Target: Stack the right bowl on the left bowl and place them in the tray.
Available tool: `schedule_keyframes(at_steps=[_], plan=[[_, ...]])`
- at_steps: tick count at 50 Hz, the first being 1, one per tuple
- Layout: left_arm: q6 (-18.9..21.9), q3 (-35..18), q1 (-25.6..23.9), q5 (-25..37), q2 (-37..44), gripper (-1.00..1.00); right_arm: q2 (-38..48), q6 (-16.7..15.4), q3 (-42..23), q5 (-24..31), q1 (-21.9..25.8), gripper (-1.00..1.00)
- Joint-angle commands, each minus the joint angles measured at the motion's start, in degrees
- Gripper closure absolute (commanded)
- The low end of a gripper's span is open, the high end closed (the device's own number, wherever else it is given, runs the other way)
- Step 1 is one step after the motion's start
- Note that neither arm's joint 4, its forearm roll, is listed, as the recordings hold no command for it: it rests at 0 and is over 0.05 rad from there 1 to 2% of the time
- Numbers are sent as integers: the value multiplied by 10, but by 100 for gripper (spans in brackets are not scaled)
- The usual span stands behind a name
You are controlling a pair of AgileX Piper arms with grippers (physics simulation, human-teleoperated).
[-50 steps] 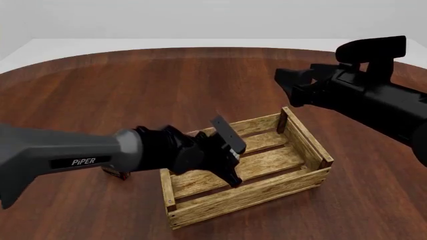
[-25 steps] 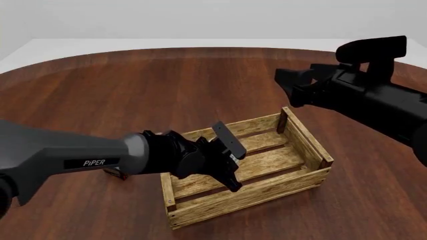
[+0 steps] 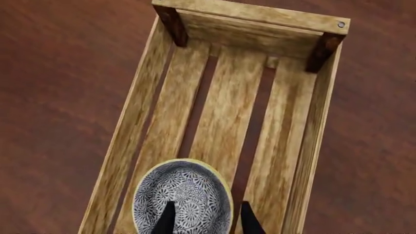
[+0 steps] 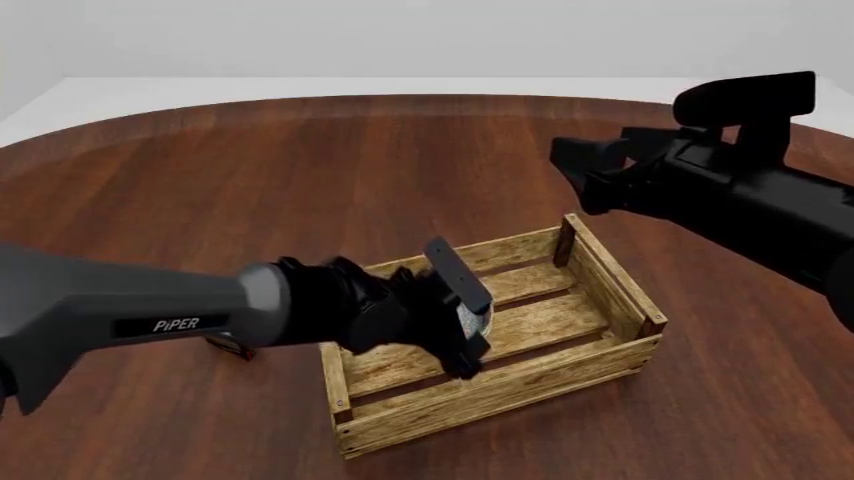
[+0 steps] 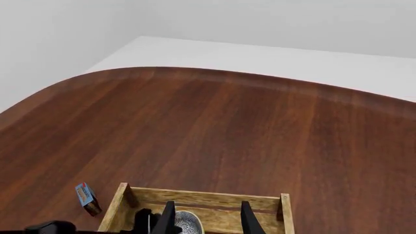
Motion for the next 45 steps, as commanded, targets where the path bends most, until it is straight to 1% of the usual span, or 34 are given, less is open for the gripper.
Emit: schedule_keyframes(at_steps=[1,4,5,10,11,13,17,19,21,23,24,27,29,30,32,33,34,35,38,39,42,43,45], plan=[[7,1,6,4,-22,-100,-2,0,0,1,0,-100],[11,2,8,7,-33,-100,-1,-1,0,1,-1,-100],[19,4,13,4,-38,-100,-1,0,0,1,0,-100],[17,0,16,15,-61,-100,-1,-1,0,1,-1,-100],[27,4,20,12,-78,-100,-1,-1,0,1,-1,-100],[19,1,17,19,-86,-100,-1,-1,0,1,0,-100],[15,2,14,23,-108,-100,0,-1,0,1,0,-100],[29,4,27,16,-129,-100,1,0,0,0,-1,-100],[10,-1,16,25,-137,-100,1,0,0,0,0,-100],[13,-2,25,21,-146,-100,-1,-1,0,1,0,-100],[5,-3,25,21,-154,-100,-1,-1,1,1,0,-100],[2,-4,28,21,-165,-100,-1,0,0,1,-1,-100],[2,-5,39,18,-178,-100,-1,0,0,1,-2,-100],[9,0,49,9,-187,-100,-2,0,0,1,-2,-100],[24,6,85,-14,-201,-100,-1,-2,0,1,-3,-100],[16,9,90,-23,-207,-100,1,-1,0,0,-3,-100],[-2,10,87,-26,-210,-100,4,-2,0,-2,-2,-100],[-2,13,92,-33,-213,-100,7,-3,0,-3,-2,-100],[31,31,147,-83,-237,-100,11,-7,0,-4,-4,-100],[33,32,155,-87,-242,-100,10,-5,0,-4,-3,-100],[1,27,148,-80,-260,-100,10,-4,-3,-4,-9,-100],[14,34,162,-92,-268,-100,7,-4,-2,-2,-7,-100],[10,41,165,-101,-276,-100,4,-6,-1,0,-8,-100]])
